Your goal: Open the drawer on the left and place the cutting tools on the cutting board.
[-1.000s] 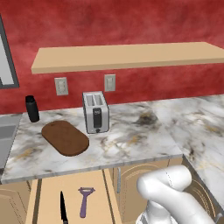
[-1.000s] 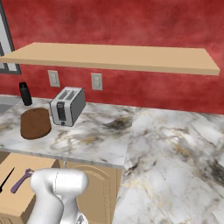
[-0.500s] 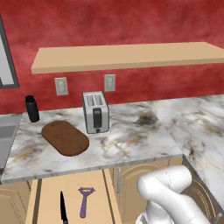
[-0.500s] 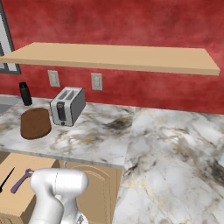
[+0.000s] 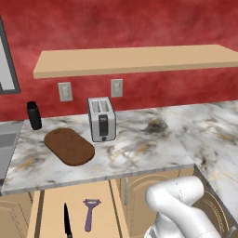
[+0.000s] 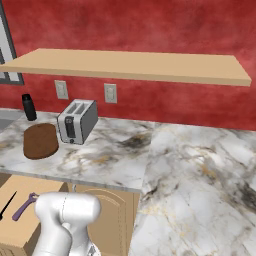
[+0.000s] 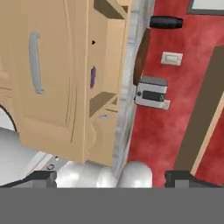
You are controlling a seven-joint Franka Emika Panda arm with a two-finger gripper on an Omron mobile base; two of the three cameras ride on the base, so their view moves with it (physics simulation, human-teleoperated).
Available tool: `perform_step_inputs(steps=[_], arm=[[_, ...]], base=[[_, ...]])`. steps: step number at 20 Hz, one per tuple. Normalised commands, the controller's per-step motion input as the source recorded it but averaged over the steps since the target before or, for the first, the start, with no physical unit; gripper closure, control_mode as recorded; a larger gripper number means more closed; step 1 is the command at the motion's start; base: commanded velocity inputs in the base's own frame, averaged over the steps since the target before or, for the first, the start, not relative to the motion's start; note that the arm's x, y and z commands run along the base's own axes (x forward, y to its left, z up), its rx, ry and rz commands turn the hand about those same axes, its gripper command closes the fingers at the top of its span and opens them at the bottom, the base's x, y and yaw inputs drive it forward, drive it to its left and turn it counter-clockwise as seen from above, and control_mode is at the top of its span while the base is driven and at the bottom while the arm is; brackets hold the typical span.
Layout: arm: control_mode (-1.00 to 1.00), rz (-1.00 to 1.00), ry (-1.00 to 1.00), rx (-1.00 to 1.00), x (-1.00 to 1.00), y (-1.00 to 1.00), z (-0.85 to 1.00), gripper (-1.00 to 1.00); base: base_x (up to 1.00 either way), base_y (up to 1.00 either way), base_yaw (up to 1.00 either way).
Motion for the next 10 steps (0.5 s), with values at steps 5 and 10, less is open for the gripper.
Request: perform_step_inputs(steps=[5, 10], arm=[[-1.00, 0.00, 0.46, 0.20, 0.91, -0.61, 0.83, -1.00], [-1.00, 0.00, 0.50, 0.22, 0.85, -0.67, 0.78, -1.00]], base=[[0.00, 0.00, 0.00], [0.00, 0.00, 0.00]])
